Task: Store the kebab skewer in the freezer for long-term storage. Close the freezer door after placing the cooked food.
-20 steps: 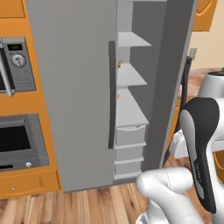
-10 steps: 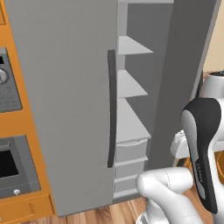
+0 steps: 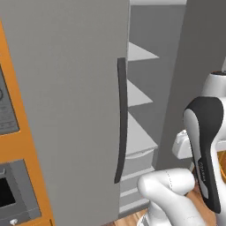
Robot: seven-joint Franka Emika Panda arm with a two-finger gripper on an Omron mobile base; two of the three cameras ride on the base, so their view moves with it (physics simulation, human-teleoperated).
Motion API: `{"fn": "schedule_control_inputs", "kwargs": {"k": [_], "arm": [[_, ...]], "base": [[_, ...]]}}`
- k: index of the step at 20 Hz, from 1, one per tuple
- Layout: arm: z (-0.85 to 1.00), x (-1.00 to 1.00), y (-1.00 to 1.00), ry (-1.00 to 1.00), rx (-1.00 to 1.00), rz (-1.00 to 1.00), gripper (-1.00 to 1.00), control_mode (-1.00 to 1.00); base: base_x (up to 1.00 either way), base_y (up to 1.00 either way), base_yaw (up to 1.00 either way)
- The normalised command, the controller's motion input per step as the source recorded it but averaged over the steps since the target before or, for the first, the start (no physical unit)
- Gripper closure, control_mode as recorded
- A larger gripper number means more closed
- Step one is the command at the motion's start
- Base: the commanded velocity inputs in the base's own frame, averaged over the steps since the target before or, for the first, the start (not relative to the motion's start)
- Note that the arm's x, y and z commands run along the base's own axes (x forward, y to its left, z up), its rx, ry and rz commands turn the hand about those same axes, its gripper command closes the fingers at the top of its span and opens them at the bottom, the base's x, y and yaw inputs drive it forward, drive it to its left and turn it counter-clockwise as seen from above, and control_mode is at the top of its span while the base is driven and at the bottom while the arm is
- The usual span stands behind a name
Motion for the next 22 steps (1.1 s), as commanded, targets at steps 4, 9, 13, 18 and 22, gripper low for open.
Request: {"fn": "schedule_control_inputs", "kwargs": {"k": [4,9,13,18,22], "arm": [[0.00,0.00,0.00,0.00,0.00,0.00,1.00,1.00],[0.00,0.00,0.00,0.00,0.00,0.00,1.00,1.00],[0.00,0.00,0.00,0.00,0.00,0.00,1.00,1.00],[0.00,0.00,0.00,0.00,0.00,0.00,1.00,1.00],[0.00,0.00,0.00,0.00,0.00,0.00,1.00,1.00]], "base": [[0.21,0.43,-0.29],[0.31,0.26,-0.25],[0.41,0.08,-0.17],[0.49,0.00,-0.02],[0.66,0.00,0.00]]}}
